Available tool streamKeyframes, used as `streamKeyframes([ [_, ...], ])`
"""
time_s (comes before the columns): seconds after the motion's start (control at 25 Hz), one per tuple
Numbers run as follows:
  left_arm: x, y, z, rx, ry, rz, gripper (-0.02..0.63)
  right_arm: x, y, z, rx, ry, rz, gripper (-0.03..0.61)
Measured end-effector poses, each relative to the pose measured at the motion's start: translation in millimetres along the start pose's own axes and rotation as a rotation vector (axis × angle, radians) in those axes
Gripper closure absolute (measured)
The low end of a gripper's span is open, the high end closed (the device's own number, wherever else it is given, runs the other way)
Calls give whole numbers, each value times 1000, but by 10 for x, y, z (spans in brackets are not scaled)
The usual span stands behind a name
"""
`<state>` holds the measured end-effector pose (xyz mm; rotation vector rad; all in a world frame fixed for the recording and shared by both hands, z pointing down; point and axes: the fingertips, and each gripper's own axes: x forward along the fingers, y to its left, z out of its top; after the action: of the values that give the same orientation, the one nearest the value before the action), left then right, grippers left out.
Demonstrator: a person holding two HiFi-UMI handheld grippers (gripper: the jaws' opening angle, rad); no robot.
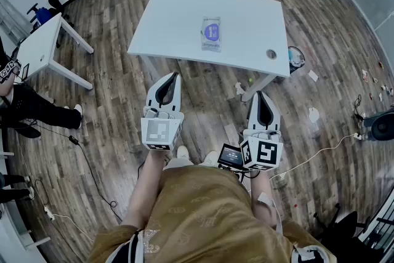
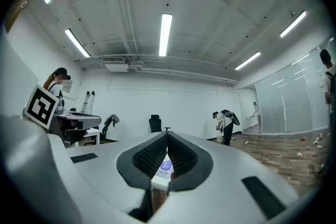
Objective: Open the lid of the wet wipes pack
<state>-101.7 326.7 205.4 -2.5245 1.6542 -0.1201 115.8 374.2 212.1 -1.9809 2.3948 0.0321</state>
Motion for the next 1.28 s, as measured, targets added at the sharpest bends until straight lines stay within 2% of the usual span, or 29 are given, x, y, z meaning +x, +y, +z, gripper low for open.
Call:
streamKeyframes([
  [0.64,-34,-214,-61,-18,-4,36,612,-70,-168,-74,6,1,38,569],
  [1.28,456,68,-176,-35,5,13,612,448,-180,-70,0,-10,7,569],
])
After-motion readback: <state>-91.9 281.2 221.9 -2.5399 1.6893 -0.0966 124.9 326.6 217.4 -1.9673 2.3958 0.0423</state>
